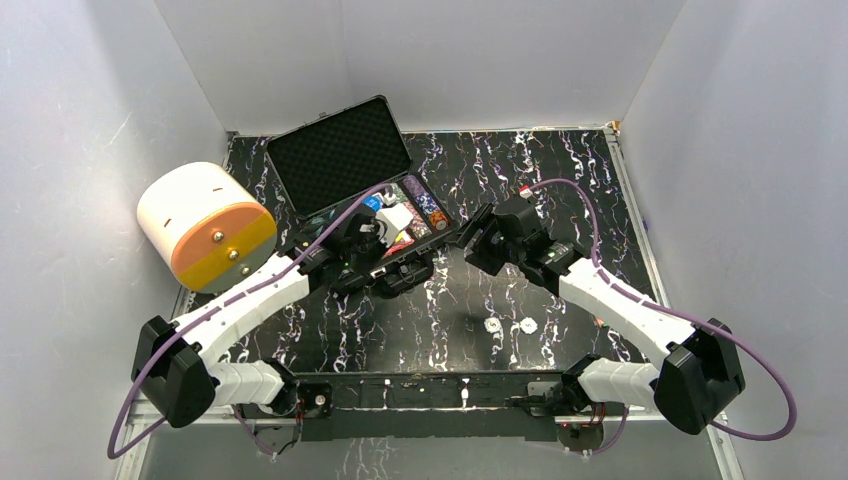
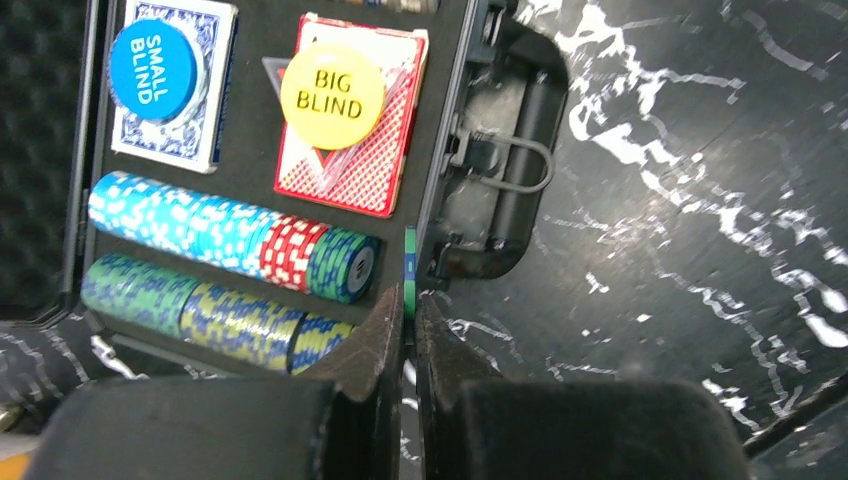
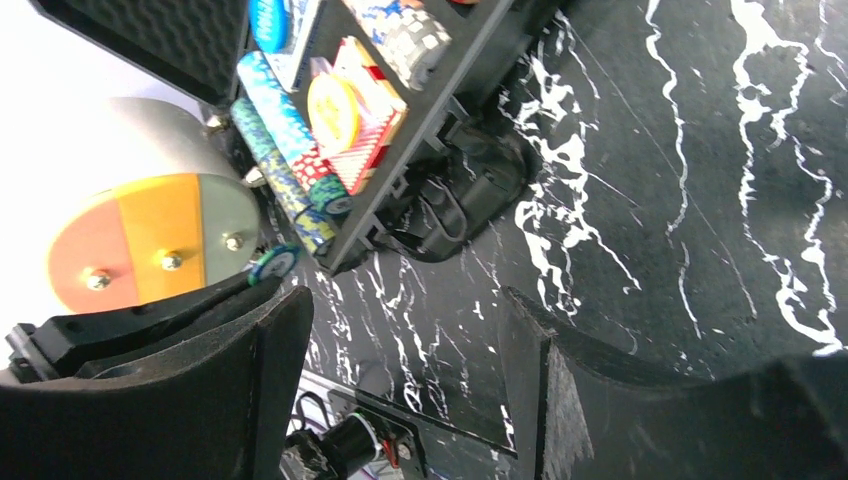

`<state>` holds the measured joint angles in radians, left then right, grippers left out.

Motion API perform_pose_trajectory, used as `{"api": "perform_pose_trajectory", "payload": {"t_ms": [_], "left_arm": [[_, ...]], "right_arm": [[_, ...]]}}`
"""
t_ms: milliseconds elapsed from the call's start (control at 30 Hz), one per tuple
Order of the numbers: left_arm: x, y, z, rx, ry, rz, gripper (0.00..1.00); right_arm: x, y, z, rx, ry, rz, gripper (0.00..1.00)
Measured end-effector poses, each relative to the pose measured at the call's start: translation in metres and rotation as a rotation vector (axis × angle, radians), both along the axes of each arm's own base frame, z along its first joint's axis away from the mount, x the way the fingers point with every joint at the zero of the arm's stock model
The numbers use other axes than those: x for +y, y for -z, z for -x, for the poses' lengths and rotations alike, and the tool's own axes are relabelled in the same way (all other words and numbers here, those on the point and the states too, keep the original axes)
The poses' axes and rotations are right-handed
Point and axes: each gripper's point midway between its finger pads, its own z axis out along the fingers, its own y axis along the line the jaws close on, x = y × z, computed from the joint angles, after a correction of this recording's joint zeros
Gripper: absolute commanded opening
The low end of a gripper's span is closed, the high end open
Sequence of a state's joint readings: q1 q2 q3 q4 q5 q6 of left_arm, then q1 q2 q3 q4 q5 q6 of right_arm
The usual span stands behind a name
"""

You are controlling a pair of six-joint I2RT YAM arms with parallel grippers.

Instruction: Pack up texas hold em set

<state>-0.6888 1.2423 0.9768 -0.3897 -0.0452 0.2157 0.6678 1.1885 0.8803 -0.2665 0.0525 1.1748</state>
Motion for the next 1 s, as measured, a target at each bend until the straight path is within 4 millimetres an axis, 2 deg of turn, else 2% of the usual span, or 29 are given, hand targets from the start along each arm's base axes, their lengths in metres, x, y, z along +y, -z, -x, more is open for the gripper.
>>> {"api": "perform_pose_trajectory", "payload": {"t_ms": [200, 533, 633, 700, 767, 833, 1000], "left_arm": [[0.018, 0.010, -0.002, -0.013, 0.012, -0.127, 0.00], [0.038, 0.063, -0.012, 0.078, -0.039, -0.342, 0.00], [0.043, 0.071, -0.013, 0.091, -0.044, -0.384, 0.00], [0.044, 0.070, -0.015, 0.085, -0.051, -0.392, 0.04], [0.044, 0.069, -0.016, 0.081, -0.055, -0.395, 0.20], [0.046, 0.067, -0.017, 0.073, -0.065, -0.400, 0.26], [0.045, 0.059, -0.023, 0.049, -0.094, -0.392, 0.28]], "right_arm": [[-0.004, 0.013, 0.006, 0.034, -0.002, 0.024, 0.74], [-0.004, 0.014, 0.006, 0.037, -0.004, 0.025, 0.74], [-0.005, 0.016, 0.007, 0.043, -0.005, 0.027, 0.74], [-0.006, 0.016, 0.007, 0.044, -0.003, 0.027, 0.74], [-0.006, 0.016, 0.007, 0.043, -0.001, 0.026, 0.74], [-0.006, 0.016, 0.007, 0.043, -0.001, 0.026, 0.73], [-0.007, 0.015, 0.006, 0.040, 0.003, 0.023, 0.73]]}}
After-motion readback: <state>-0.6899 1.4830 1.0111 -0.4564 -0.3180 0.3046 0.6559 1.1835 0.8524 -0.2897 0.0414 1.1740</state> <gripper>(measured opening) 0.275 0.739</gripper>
